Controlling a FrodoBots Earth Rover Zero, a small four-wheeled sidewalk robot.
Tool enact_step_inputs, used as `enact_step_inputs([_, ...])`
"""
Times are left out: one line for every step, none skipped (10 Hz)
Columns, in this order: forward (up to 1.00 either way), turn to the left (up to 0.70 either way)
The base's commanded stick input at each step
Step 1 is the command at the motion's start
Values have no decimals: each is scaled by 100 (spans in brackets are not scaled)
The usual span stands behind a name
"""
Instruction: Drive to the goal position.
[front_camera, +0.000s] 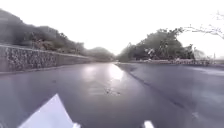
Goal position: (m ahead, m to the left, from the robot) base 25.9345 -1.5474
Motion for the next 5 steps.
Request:
enact_step_inputs([50, 0])
enact_step_inputs([50, 0])
enact_step_inputs([50, 0])
enact_step_inputs([50, 0])
enact_step_inputs([50, -14])
